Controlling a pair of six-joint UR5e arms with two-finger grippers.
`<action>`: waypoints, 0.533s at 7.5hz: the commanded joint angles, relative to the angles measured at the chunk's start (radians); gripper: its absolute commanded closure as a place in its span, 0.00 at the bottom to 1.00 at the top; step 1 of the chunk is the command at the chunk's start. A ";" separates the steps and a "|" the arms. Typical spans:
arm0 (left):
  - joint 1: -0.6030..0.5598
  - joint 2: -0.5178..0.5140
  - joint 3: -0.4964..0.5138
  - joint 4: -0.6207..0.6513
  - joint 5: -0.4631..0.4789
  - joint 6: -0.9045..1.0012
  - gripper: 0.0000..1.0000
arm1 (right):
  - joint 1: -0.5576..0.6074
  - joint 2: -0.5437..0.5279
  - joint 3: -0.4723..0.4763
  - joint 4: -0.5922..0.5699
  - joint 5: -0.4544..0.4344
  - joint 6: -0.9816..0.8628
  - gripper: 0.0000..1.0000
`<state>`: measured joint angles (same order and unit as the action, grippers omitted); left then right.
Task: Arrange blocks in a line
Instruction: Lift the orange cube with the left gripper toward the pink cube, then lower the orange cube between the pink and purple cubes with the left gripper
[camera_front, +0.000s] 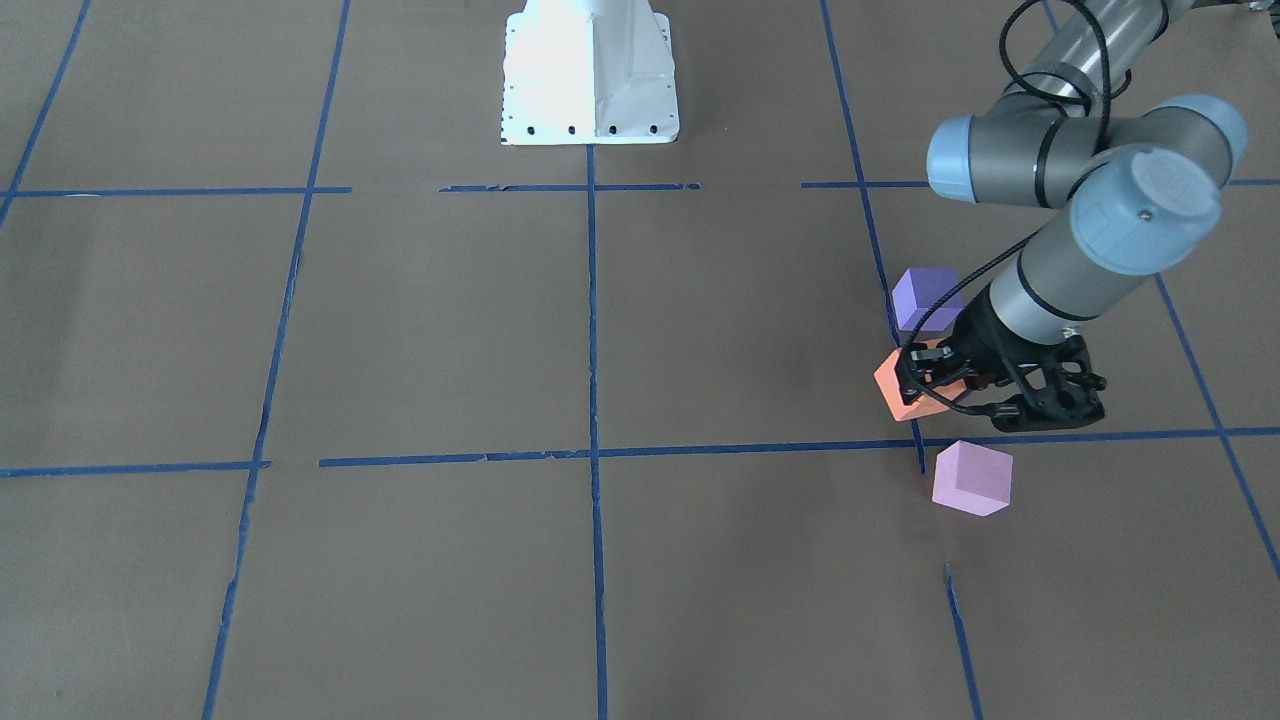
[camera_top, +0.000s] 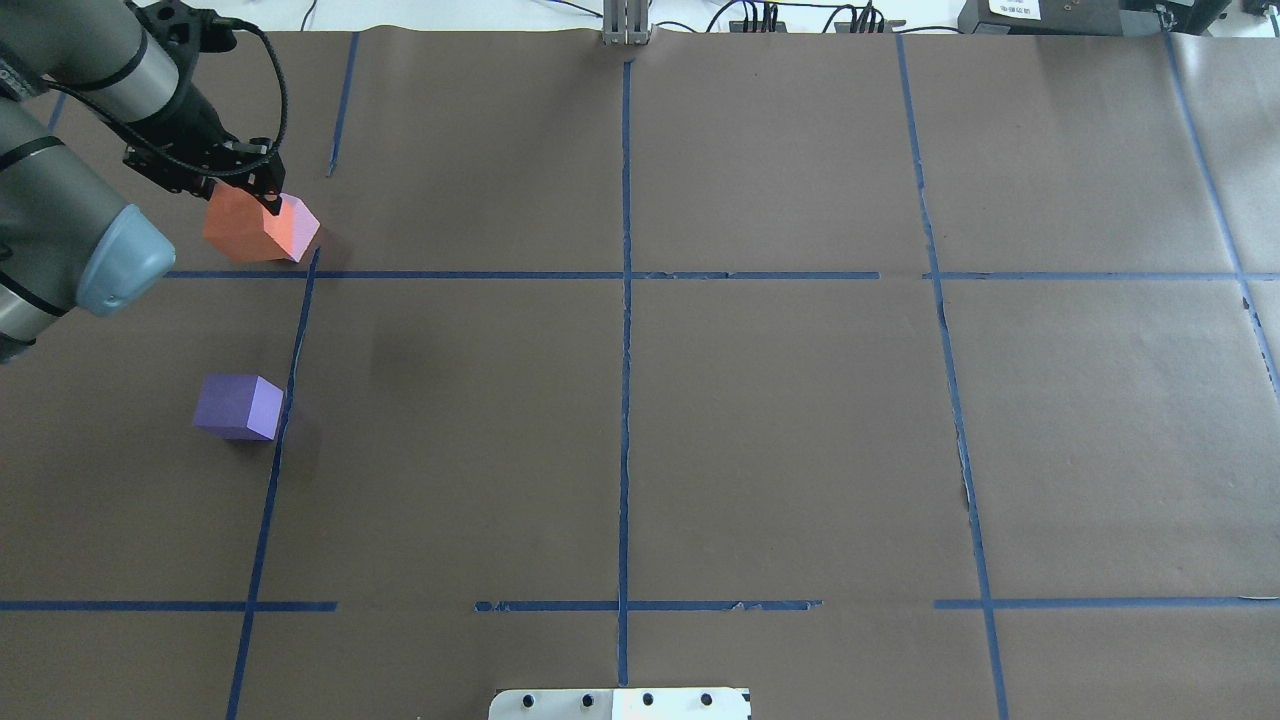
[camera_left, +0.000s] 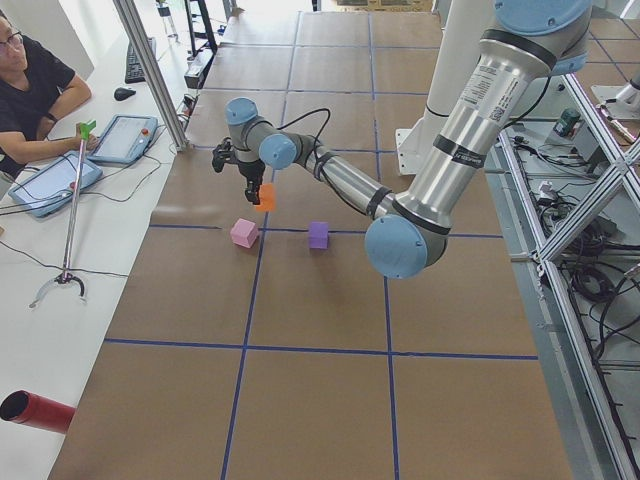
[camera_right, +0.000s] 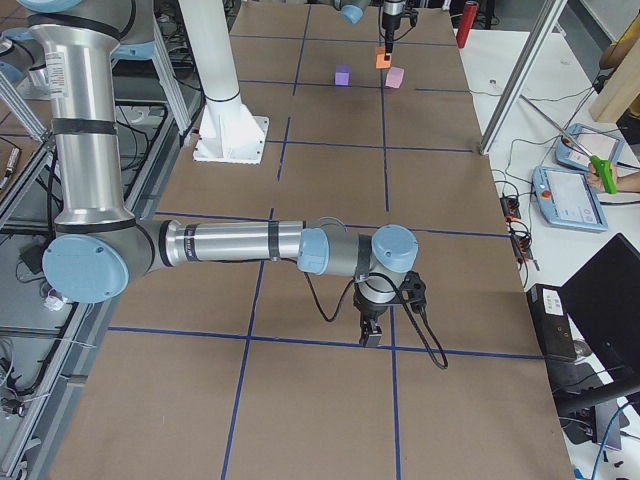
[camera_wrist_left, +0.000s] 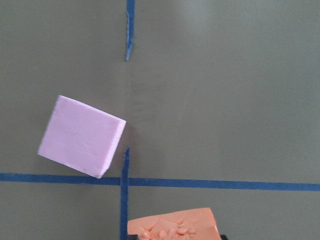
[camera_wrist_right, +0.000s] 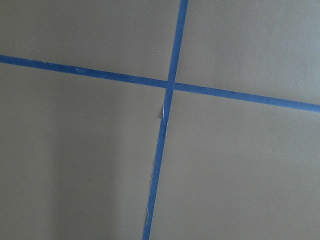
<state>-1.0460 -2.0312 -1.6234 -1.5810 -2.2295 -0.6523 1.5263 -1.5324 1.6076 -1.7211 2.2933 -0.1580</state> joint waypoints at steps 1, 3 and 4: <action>-0.013 0.057 -0.013 0.021 -0.001 0.079 0.85 | 0.000 0.000 0.000 0.000 0.000 0.000 0.00; -0.002 0.058 0.011 -0.016 -0.002 0.011 0.85 | 0.000 0.000 0.000 0.000 0.000 0.000 0.00; 0.003 0.058 0.048 -0.080 -0.002 -0.027 0.85 | 0.000 0.000 0.000 0.000 0.000 0.000 0.00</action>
<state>-1.0499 -1.9744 -1.6112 -1.5987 -2.2317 -0.6320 1.5263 -1.5324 1.6076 -1.7211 2.2933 -0.1580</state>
